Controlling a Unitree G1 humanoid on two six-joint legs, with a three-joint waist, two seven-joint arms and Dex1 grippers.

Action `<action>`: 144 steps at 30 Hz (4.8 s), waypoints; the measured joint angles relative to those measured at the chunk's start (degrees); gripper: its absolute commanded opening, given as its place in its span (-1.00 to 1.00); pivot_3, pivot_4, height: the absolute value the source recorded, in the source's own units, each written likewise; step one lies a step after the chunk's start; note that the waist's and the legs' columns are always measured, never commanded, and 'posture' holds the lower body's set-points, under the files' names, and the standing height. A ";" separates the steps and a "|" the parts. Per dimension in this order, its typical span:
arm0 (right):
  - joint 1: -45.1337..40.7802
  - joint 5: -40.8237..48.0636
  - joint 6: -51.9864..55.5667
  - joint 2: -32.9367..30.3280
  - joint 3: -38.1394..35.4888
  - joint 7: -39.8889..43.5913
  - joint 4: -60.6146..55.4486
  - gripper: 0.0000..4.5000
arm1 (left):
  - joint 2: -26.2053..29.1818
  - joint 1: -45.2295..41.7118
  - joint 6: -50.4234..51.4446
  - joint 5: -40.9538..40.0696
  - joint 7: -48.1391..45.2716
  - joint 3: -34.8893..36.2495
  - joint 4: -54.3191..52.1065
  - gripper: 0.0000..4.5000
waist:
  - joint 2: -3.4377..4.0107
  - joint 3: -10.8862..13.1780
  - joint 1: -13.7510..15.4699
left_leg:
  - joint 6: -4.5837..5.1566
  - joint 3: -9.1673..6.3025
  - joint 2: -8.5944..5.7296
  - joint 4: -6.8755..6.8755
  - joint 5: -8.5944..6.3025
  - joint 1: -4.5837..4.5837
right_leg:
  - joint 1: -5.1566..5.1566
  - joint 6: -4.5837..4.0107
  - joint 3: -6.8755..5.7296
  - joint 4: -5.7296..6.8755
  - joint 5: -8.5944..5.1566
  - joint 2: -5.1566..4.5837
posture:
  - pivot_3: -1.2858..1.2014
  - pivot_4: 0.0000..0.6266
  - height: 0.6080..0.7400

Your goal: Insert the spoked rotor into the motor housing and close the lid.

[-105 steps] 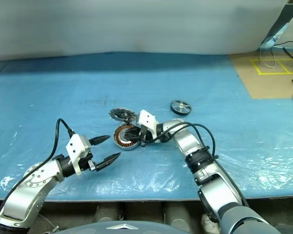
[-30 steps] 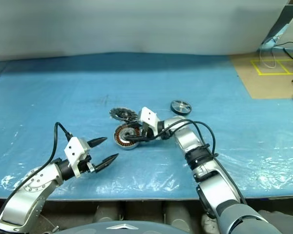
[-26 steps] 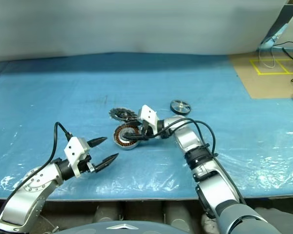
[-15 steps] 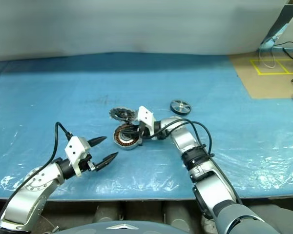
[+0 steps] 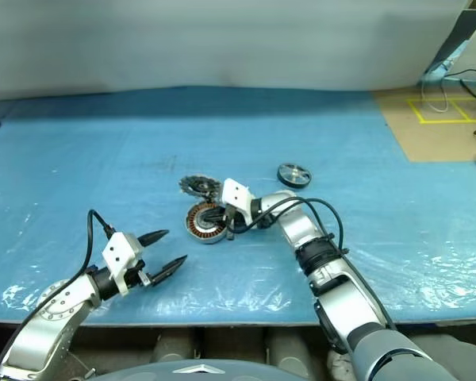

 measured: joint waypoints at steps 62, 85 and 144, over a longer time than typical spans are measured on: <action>-8.71 0.99 32.47 -20.28 -14.21 -19.07 -7.82 0.58 | -1.32 -12.27 16.61 -18.16 -2.88 0.64 -7.79 0.77 | 0.03 0.02 1.27 | -0.13 0.06 -0.23 -0.10 0.29 -0.17 | -0.16 -0.02 0.06 -0.10 0.01 0.13 | 0.03 -0.52 1.00; -8.40 -3.60 30.42 -21.26 -9.18 -13.96 -0.50 0.58 | -2.23 -12.42 16.57 -16.90 -1.77 0.50 -7.54 0.77 | 0.04 0.03 1.42 | -0.08 0.08 0.04 0.03 0.28 -0.22 | -0.22 -0.03 0.05 0.01 0.02 0.14 | 0.03 -0.52 1.00; 7.52 18.65 29.08 -14.26 -5.90 2.44 -30.36 -0.36 | 2.45 -8.61 1.73 -7.79 -13.07 1.06 7.04 0.77 | 0.04 0.02 1.28 | -0.28 0.07 0.17 -0.26 0.18 0.01 | -0.12 -0.05 0.02 -0.31 0.03 0.23 | 0.03 -0.52 1.00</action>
